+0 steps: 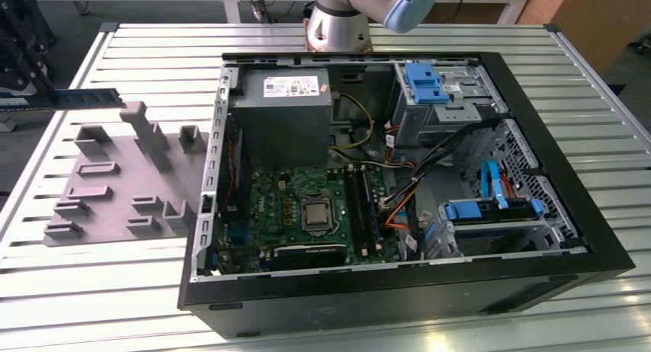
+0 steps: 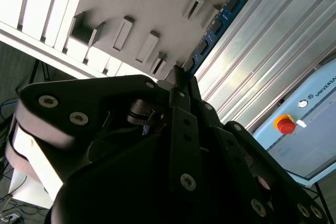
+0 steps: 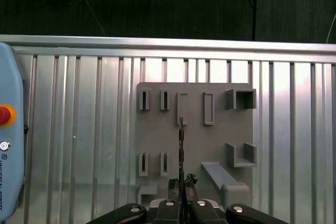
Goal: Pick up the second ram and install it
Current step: 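Pick up the second ram and move it above second insertion slot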
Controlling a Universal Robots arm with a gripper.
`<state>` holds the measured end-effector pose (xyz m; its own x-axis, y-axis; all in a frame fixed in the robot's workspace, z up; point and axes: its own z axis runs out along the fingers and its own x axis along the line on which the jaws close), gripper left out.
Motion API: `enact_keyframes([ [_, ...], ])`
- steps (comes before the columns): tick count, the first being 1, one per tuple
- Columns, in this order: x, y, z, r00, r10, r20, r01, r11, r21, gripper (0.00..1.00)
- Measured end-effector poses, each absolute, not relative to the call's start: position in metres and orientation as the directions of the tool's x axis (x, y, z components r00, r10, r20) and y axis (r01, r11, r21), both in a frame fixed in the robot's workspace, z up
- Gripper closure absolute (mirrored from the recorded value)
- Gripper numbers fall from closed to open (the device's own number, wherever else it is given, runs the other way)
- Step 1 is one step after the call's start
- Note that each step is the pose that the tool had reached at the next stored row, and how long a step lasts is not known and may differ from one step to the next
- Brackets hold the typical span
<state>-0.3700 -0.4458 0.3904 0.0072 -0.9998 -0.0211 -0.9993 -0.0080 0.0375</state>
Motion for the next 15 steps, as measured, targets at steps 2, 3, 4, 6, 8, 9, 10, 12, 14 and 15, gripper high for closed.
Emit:
enact_keyframes([
  [2, -0.3691, -0.4458, 0.3904, 0.007, -1.0, -0.021, -0.999, -0.008, 0.038, 0.86],
  [3, -0.3686, -0.4459, 0.3904, 0.007, -1.0, -0.021, -0.999, -0.008, 0.038, 0.86],
  [4, -0.3682, -0.4458, 0.3904, 0.007, -1.0, -0.021, -0.999, -0.008, 0.038, 0.86],
  [6, -0.3673, -0.4458, 0.3904, 0.007, -1.0, -0.021, -0.999, -0.008, 0.038, 0.86],
  [8, -0.3663, -0.4458, 0.3904, 0.007, -1.0, -0.021, -0.999, -0.008, 0.038, 0.86],
  [9, -0.3658, -0.4458, 0.3904, 0.007, -1.0, -0.021, -0.999, -0.008, 0.038, 0.86],
  [10, -0.3652, -0.4459, 0.3904, 0.007, -1.0, -0.021, -0.999, -0.008, 0.038, 0.86],
  [12, -0.3641, -0.4458, 0.3904, 0.007, -1.0, -0.021, -0.999, -0.008, 0.038, 0.86],
  [14, -0.3631, -0.4458, 0.3904, 0.007, -1.0, -0.021, -0.999, -0.008, 0.038, 0.86],
  [15, -0.3627, -0.4458, 0.3904, 0.007, -1.0, -0.021, -0.999, -0.008, 0.037, 0.86],
])
